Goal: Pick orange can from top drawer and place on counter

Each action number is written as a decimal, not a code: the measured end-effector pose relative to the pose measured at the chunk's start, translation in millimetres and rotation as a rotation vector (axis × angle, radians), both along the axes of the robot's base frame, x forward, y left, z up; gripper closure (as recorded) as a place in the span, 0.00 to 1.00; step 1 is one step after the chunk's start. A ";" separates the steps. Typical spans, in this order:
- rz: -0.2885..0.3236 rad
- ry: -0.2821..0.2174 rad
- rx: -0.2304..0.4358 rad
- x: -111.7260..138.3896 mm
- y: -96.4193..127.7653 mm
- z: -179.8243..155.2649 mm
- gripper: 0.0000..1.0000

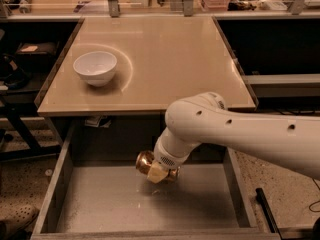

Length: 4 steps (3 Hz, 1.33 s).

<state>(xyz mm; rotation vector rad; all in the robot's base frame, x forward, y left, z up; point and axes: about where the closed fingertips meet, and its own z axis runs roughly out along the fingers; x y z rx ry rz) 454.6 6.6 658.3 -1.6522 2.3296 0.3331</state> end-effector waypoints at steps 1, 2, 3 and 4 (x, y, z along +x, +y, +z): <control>-0.039 -0.036 -0.041 4.5 -20.2 54.6 1.00; -0.061 -0.061 -0.089 10.2 -34.0 100.9 1.00; -0.074 -0.082 -0.125 28.5 -49.7 139.3 1.00; -0.081 -0.100 -0.148 47.7 -60.7 164.9 1.00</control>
Offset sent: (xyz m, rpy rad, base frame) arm 0.0180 -0.0517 0.1578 -0.1490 -0.0841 -0.0876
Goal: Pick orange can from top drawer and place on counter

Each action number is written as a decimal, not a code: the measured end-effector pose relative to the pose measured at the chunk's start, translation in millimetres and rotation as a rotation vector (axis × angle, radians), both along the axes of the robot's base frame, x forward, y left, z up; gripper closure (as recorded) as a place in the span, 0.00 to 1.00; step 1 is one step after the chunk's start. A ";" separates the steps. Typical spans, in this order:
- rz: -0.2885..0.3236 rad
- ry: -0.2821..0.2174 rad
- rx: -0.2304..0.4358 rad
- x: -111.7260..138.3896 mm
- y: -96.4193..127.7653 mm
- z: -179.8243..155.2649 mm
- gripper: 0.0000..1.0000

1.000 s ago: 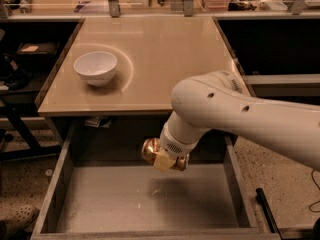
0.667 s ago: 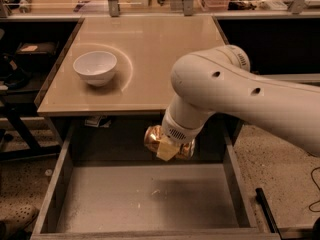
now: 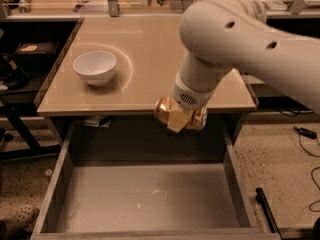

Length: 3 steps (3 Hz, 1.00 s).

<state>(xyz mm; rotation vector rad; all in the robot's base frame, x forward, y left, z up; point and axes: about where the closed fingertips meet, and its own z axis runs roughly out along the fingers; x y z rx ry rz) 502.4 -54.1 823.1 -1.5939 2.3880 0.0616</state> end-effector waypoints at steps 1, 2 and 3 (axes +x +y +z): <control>-0.004 -0.028 -0.022 35.3 -10.2 32.9 1.00; 0.011 -0.045 -0.026 71.6 -9.7 51.0 1.00; 0.032 -0.043 -0.001 104.0 -4.0 49.1 1.00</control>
Offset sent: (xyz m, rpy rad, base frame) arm 0.1187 -0.0088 0.0731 -0.0269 -0.0657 0.0291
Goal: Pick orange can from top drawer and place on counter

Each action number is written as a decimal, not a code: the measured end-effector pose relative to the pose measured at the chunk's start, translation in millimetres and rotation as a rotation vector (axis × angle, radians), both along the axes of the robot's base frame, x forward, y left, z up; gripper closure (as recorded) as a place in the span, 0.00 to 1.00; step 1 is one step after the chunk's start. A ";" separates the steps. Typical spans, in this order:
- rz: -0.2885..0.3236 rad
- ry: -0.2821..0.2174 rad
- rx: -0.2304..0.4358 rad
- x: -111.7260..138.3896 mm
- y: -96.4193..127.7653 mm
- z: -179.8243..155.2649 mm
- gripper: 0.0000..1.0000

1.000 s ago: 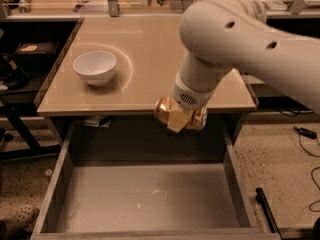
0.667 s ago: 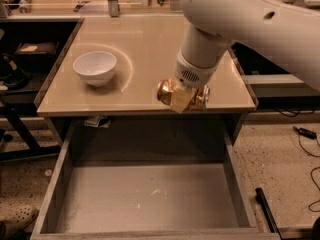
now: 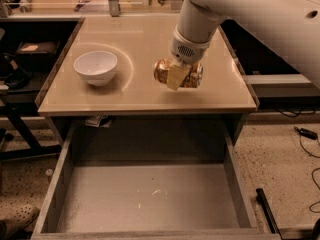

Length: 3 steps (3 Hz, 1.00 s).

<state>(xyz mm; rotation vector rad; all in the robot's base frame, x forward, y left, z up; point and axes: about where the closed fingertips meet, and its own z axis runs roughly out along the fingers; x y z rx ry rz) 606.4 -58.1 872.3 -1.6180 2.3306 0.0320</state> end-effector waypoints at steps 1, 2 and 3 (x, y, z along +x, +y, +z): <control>0.028 0.017 0.027 23.0 11.9 -18.9 1.00; 0.057 0.036 0.050 40.7 26.8 -37.7 1.00; 0.078 0.055 0.067 49.7 36.8 -57.3 1.00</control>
Offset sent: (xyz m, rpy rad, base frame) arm 0.0623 0.0429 -0.0569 0.0790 0.0530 0.0894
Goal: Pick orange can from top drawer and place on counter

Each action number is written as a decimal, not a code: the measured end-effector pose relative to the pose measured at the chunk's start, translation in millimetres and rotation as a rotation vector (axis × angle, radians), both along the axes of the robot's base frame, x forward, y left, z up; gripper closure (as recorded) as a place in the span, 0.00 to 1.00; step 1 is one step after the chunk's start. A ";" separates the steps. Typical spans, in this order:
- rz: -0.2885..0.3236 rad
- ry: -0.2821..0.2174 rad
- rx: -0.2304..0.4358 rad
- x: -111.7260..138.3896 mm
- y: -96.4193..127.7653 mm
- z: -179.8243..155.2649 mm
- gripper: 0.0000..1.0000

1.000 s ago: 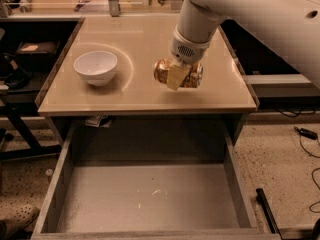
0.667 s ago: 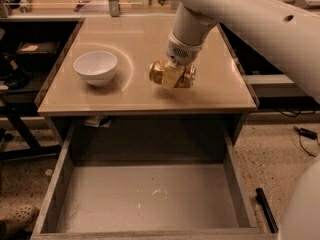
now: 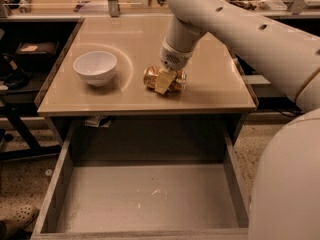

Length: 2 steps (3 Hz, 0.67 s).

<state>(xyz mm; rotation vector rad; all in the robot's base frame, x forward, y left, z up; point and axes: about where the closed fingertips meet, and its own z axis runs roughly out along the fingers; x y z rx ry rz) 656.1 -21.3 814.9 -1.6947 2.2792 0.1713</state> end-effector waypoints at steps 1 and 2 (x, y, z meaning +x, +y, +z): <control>0.001 0.001 0.000 0.1 0.3 2.0 0.93; 0.001 0.001 0.000 0.1 0.3 1.9 0.68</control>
Offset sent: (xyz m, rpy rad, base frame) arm 0.0001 0.0003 0.0020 0.0001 0.0008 0.0006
